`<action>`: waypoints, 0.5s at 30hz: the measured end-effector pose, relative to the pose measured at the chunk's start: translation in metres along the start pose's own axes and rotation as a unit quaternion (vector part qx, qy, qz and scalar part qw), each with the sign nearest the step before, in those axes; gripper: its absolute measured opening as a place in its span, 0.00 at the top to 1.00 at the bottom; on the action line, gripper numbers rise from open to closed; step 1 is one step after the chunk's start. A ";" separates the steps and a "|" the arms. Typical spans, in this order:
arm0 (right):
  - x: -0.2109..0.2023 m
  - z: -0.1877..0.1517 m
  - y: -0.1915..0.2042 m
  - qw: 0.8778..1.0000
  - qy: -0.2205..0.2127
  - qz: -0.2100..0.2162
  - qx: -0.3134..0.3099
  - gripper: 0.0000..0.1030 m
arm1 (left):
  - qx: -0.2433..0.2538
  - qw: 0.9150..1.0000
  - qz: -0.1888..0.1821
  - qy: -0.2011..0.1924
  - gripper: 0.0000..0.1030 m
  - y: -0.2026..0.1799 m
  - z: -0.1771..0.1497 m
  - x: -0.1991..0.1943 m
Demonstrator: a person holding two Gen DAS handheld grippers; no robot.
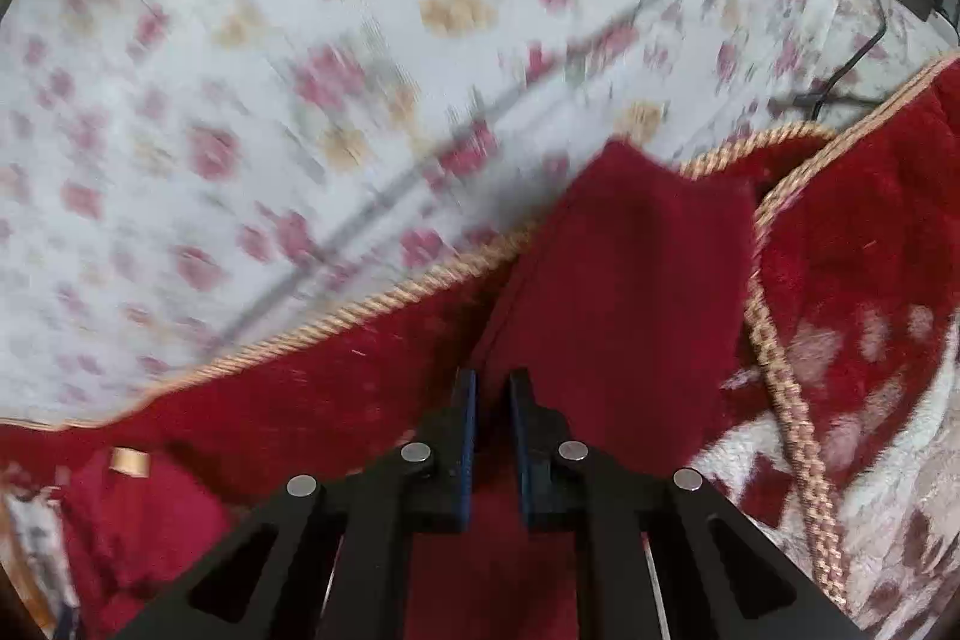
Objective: Fold small clothes
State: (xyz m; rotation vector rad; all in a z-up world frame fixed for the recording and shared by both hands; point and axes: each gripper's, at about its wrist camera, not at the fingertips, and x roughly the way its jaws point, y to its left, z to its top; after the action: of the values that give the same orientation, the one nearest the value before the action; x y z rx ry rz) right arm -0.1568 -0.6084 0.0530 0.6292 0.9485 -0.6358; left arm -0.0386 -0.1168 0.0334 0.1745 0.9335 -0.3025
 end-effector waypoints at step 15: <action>-0.199 -0.051 0.064 0.940 -0.088 0.308 -0.115 0.91 | -0.065 0.997 -0.011 -0.028 0.12 0.027 0.002 -0.023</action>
State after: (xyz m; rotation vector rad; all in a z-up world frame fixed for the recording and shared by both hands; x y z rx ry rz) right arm -0.2236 -0.4873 0.2182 0.6052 0.5949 -0.0176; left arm -0.0410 -0.0875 0.0536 0.0364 0.8965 -0.2641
